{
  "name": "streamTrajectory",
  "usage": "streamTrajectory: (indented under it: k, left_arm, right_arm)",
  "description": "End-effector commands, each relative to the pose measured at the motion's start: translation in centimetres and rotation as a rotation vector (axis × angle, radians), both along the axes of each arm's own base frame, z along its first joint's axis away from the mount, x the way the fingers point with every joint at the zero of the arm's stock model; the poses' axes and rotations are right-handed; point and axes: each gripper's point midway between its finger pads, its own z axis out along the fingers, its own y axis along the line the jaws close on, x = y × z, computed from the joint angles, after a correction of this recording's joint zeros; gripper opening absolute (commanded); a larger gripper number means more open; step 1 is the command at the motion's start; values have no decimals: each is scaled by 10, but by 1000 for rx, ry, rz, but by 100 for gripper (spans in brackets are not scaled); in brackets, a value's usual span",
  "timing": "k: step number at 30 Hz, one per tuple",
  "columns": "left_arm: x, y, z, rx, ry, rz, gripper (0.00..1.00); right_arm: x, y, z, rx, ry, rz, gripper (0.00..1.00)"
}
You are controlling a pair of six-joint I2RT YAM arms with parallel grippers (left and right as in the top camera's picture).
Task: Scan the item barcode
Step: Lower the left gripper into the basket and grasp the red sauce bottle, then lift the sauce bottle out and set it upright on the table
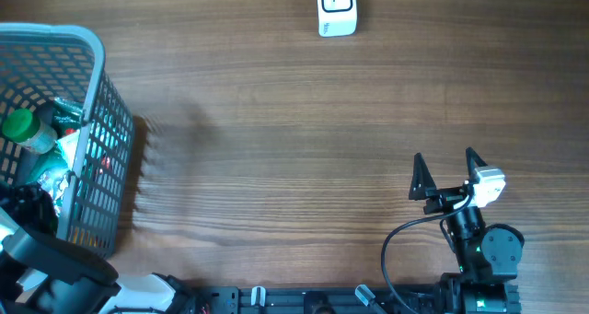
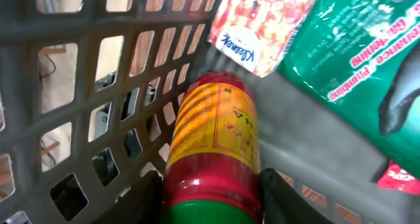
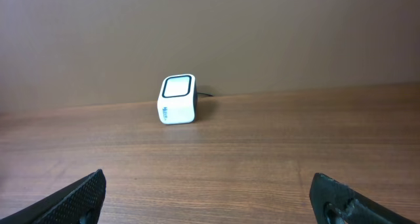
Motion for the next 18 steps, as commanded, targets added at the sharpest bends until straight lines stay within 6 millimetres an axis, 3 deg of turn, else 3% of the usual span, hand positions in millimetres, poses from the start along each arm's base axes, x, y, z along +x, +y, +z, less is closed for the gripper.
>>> streamTrajectory:
  k: [1, 4, 9, 18]
  left_arm:
    - [1, 2, -4, 1, 3, 6, 37]
    - [9, 14, 18, 54, -37, 5, 37]
    - [33, 36, 94, 207, -194, -23, 30]
    - [102, 22, 200, 372, -636, -130, 37]
  right_arm:
    - [0, -1, 2, 18, -7, -9, 100]
    - [0, -1, 2, 18, -7, -9, 100]
    - [0, -1, 2, 18, -8, -9, 100]
    - [0, -1, 2, 18, -7, -9, 100]
